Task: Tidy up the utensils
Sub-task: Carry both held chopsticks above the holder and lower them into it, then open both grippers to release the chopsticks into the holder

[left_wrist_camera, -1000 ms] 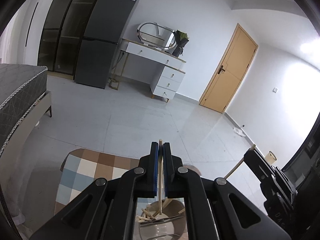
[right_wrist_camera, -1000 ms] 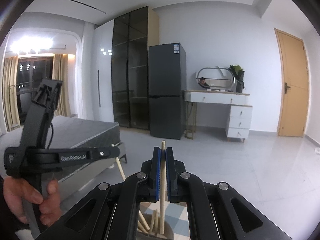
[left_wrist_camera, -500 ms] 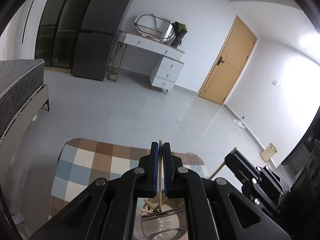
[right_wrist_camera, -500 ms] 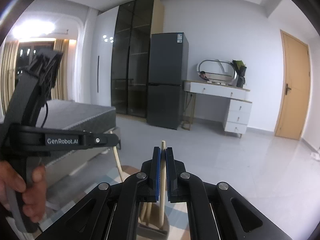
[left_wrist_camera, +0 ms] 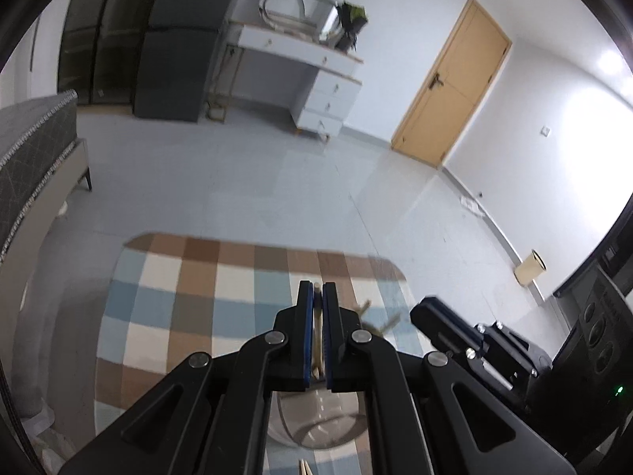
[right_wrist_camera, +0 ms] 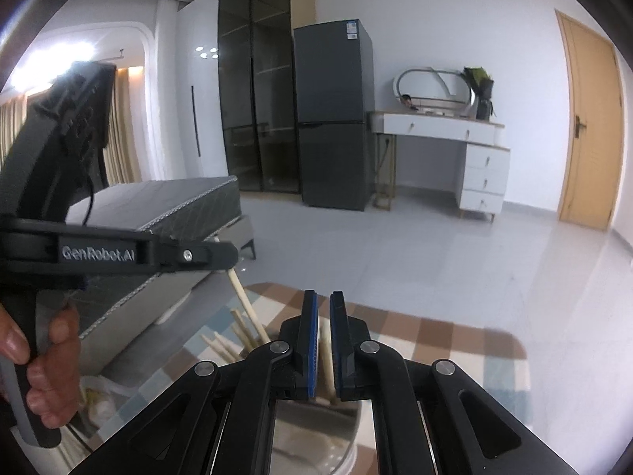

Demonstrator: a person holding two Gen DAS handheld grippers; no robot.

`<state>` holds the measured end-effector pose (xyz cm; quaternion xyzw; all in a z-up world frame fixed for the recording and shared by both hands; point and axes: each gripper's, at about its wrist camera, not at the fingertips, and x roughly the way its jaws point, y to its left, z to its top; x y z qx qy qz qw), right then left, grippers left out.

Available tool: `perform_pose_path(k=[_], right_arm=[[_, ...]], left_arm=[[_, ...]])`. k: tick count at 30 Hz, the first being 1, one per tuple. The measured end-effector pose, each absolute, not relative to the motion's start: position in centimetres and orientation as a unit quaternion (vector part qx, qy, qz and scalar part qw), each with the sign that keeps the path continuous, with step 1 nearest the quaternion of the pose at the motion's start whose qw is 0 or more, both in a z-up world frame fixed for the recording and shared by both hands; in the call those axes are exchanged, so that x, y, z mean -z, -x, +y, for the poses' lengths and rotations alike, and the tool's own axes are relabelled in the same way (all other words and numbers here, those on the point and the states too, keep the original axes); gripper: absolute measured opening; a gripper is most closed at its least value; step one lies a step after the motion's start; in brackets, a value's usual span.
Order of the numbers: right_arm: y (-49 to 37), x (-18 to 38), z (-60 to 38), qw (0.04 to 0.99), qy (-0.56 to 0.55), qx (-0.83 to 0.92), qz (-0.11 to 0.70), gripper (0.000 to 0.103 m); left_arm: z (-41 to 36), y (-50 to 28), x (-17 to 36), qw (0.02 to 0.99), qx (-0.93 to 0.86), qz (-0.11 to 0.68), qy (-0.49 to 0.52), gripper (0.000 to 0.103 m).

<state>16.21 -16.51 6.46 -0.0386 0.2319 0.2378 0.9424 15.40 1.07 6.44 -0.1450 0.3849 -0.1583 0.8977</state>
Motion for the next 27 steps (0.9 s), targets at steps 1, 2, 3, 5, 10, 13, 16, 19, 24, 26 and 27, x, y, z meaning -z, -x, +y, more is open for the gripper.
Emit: perform_pose_path(k=[1, 2, 3, 5, 10, 13, 16, 19, 24, 26, 27], right_arm=[[-16.1, -6.6, -16.8, 0.942, 0.033, -0.238, 0.236, 0.015], [-16.0, -6.7, -17.0, 0.941, 0.028, -0.238, 0.238, 0.030], [-15.6, -6.8, -17.5, 0.939, 0.017, -0.243, 0.242, 0.036], [-14.7, -7.0, -18.2, 0.939, 0.010, -0.244, 0.242, 0.045], [-11.9, -7.6, -19.5, 0.939, 0.004, -0.240, 0.245, 0.050], [-10.1, -8.0, -20.2, 0.943, -0.007, -0.233, 0.238, 0.062], [-8.0, -8.7, -20.8, 0.945, -0.023, -0.232, 0.231, 0.066], [-5.5, -9.5, -21.2, 0.949, -0.027, -0.226, 0.219, 0.077], [-2.1, -10.3, -20.9, 0.956, -0.018, -0.211, 0.203, 0.089], [-1.1, -10.4, -21.0, 0.958, -0.021, -0.207, 0.198, 0.093], [-0.6, -10.4, -21.0, 0.959, -0.023, -0.205, 0.196, 0.094]], left_arm=[[0.9, -15.4, -6.3, 0.894, 0.155, 0.396, 0.141, 0.000], [1.0, -15.3, -6.1, 0.893, 0.152, 0.401, 0.141, 0.000], [1.0, -15.0, -6.1, 0.892, 0.144, 0.405, 0.141, 0.003], [1.2, -14.4, -6.4, 0.892, 0.140, 0.405, 0.143, 0.014], [1.6, -12.2, -8.0, 0.903, 0.127, 0.385, 0.143, 0.038], [1.8, -10.8, -9.0, 0.906, 0.117, 0.380, 0.143, 0.050], [1.8, -9.4, -9.9, 0.910, 0.114, 0.373, 0.144, 0.052], [1.4, -7.3, -11.0, 0.917, 0.106, 0.362, 0.132, 0.060], [1.2, -4.8, -11.8, 0.926, 0.096, 0.343, 0.124, 0.073], [1.0, -3.6, -11.9, 0.930, 0.094, 0.333, 0.121, 0.075], [1.0, -3.4, -11.8, 0.932, 0.093, 0.331, 0.120, 0.075]])
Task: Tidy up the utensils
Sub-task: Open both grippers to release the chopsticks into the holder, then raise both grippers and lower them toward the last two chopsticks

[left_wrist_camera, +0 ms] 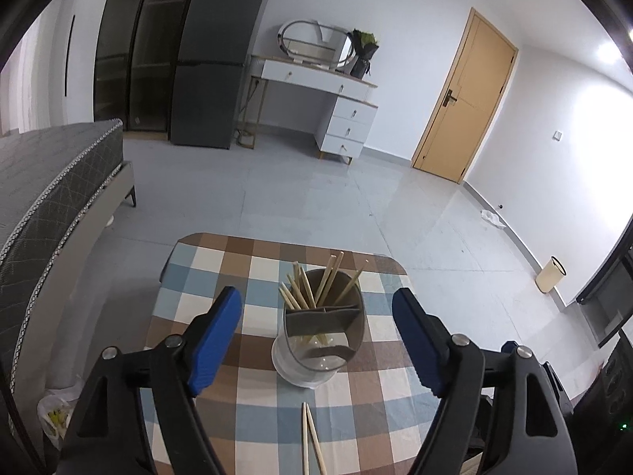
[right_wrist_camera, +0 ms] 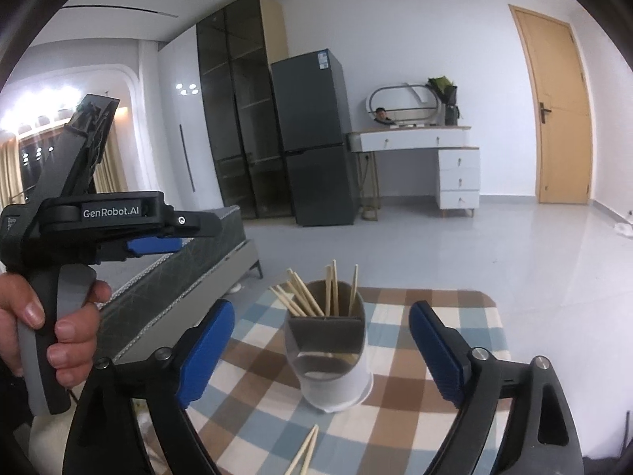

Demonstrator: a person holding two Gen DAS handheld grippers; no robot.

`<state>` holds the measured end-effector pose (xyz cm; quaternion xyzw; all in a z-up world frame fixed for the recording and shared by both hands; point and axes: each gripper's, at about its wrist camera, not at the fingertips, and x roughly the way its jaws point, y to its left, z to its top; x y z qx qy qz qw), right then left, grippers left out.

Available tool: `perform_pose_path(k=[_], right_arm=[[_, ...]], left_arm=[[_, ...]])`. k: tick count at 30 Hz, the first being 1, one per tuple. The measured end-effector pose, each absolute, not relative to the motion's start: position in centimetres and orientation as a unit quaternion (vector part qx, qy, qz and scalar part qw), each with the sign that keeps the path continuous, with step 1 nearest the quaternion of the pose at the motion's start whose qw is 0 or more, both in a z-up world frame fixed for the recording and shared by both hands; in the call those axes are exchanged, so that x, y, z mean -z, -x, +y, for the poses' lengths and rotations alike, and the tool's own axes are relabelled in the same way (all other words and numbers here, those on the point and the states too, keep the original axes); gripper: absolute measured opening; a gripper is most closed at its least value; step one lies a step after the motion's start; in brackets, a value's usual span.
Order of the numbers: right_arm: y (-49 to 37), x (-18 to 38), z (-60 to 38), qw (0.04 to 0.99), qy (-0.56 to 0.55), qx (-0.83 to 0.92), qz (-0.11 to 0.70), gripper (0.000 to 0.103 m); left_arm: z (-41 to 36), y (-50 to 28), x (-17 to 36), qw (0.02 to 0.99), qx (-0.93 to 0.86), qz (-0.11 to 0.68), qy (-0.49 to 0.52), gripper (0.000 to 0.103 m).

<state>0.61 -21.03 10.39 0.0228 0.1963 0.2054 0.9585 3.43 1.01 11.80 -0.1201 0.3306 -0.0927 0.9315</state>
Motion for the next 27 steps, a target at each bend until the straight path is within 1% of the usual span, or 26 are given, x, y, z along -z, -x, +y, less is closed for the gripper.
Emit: perform_pose_path(k=[4, 6, 10, 16, 27], right_arm=[[1.6, -9.9, -21.5, 0.961, -0.033, -0.197, 0.194, 0.096], [2.7, -9.5, -21.8, 0.962, -0.037, -0.191, 0.190, 0.096], [4.0, -8.8, -22.1, 0.967, -0.044, -0.172, 0.185, 0.103], [5.1, -7.1, -22.0, 0.966, -0.045, -0.151, 0.203, 0.103], [6.0, -3.2, -23.0, 0.959, -0.060, -0.120, 0.250, 0.103]], left_arm=[[1.0, -2.1, -11.2, 0.933, 0.085, 0.332, 0.115, 0.077], [1.1, -1.5, -10.8, 0.934, 0.083, 0.330, 0.110, 0.083], [0.9, 0.1, -10.1, 0.944, 0.065, 0.309, 0.094, 0.087], [1.1, 2.6, -8.2, 0.954, 0.052, 0.282, 0.082, 0.087], [0.8, 4.0, -3.2, 0.947, 0.054, 0.305, 0.088, 0.087]])
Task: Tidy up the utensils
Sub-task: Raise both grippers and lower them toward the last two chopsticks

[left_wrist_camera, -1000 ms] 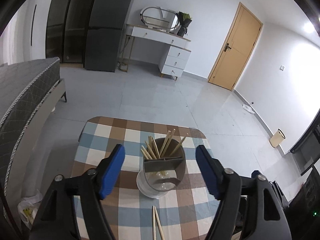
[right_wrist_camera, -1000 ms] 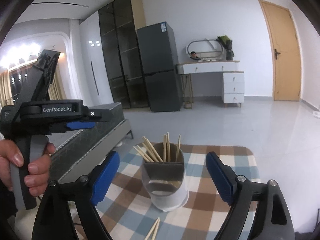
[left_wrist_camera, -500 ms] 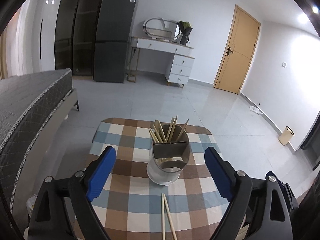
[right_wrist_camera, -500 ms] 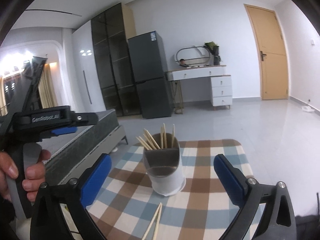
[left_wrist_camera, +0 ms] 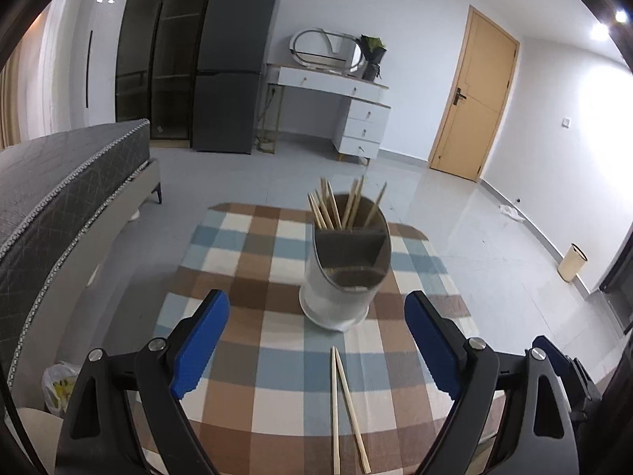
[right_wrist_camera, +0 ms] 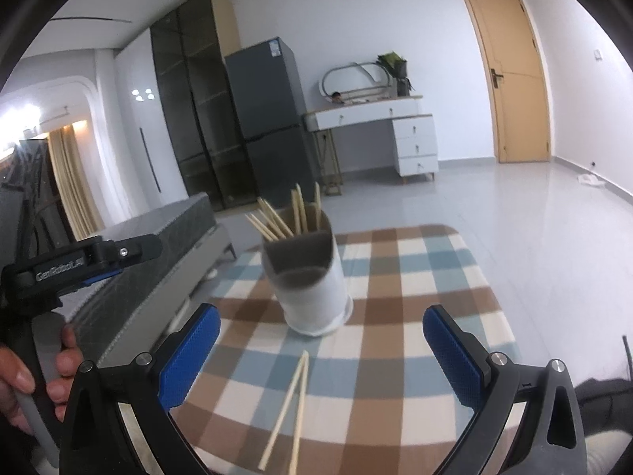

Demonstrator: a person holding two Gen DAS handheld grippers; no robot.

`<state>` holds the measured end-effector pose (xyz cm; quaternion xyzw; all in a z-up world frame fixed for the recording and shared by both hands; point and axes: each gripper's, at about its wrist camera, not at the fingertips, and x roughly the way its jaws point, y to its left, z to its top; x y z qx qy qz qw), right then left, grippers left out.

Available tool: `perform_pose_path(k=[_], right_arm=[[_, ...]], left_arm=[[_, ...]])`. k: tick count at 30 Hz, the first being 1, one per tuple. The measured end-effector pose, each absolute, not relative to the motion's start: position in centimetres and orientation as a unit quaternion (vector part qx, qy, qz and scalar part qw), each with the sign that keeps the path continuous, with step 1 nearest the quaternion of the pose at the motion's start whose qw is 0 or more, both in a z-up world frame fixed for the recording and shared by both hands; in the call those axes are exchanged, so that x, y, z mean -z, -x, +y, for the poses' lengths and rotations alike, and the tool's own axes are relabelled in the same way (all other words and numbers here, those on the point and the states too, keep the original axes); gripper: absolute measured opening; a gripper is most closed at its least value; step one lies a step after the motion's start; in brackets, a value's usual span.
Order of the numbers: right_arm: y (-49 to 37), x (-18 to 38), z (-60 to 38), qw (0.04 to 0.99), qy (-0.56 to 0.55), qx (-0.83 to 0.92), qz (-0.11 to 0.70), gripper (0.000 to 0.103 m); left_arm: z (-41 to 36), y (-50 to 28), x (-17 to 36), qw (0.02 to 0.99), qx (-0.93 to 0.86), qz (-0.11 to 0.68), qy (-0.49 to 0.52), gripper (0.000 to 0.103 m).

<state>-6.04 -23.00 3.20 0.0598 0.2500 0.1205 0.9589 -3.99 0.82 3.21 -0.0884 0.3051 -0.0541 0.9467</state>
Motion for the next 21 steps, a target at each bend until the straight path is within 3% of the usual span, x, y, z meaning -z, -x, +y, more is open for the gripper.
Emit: perform_pose_path(k=[5, 12, 21], right_arm=[[5.1, -1.3, -22.6, 0.947, -0.048, -0.111, 0.298, 0.103], [5.4, -0.6, -21.4, 0.955, 0.001, -0.087, 0.285, 0.103], [2.6, 1.8, -20.2, 0.932, 0.012, -0.099, 0.348, 0.103]], left_arm=[[0.4, 3.5, -0.5, 0.939, 0.045, 0.332, 0.077, 0.087], [0.9, 1.8, 3.5, 0.917, 0.039, 0.390, 0.069, 0.087], [2.0, 0.7, 4.0, 0.921, 0.005, 0.379, 0.086, 0.087]])
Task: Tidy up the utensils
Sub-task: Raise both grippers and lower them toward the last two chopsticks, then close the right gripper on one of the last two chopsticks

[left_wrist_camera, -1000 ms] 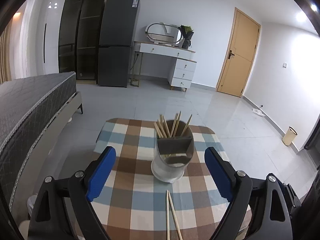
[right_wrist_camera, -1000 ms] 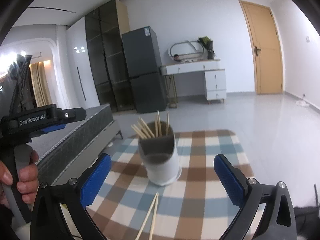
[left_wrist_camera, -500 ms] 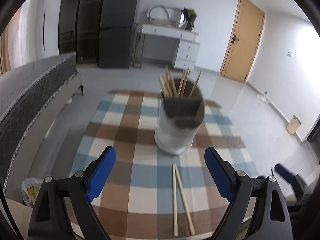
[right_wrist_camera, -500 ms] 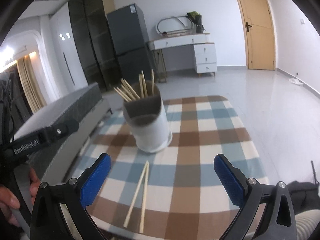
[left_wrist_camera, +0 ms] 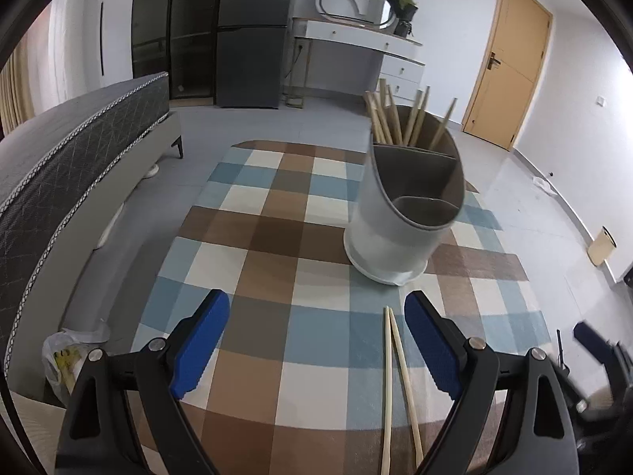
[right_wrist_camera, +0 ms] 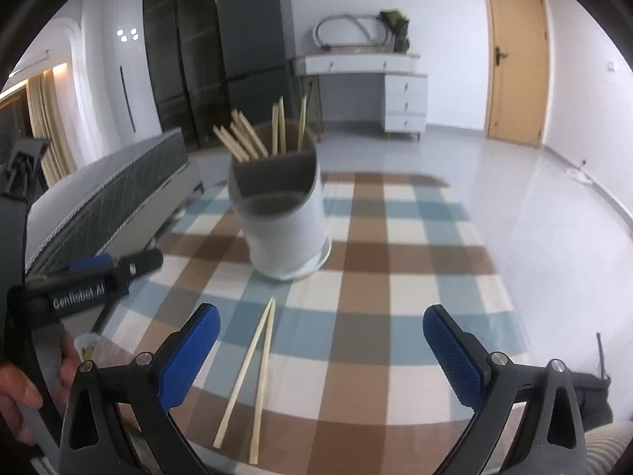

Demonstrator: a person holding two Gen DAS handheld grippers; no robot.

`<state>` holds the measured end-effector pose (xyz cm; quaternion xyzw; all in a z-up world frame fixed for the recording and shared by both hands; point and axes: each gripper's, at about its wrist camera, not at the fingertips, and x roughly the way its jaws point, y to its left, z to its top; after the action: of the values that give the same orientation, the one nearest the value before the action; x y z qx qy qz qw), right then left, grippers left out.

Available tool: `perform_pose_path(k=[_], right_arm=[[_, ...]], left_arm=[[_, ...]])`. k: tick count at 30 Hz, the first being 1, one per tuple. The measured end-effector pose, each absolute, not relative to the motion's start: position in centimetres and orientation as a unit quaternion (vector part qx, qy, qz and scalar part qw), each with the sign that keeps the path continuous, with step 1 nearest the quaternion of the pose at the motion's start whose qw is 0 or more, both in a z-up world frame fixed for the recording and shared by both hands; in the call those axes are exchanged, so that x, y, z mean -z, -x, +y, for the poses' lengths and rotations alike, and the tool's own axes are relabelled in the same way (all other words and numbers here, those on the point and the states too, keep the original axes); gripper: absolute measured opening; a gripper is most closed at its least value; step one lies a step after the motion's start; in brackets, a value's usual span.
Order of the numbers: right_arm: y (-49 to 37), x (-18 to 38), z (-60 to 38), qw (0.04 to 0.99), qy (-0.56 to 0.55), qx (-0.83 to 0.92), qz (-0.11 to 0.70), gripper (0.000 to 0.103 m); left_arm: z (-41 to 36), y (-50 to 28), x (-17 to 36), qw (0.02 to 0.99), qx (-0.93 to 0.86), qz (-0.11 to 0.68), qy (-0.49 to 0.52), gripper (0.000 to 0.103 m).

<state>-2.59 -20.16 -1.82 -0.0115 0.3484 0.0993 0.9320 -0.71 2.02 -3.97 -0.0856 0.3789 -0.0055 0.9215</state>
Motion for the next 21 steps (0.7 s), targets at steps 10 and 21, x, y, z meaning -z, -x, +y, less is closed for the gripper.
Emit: perform_pose_path(k=[10, 21], right_arm=[[-0.7, 5.3, -17.5, 0.900, 0.046, -0.107, 0.420, 0.101], [-4.9, 10.6, -14.8, 0.850, 0.064, -0.135, 0.505, 0.068]], left_arm=[[2.7, -1.6, 5.2, 0.902, 0.007, 0.420, 0.099, 0.087], [6.1, -3.3, 6.1, 0.876, -0.026, 0.453, 0.162, 0.087]])
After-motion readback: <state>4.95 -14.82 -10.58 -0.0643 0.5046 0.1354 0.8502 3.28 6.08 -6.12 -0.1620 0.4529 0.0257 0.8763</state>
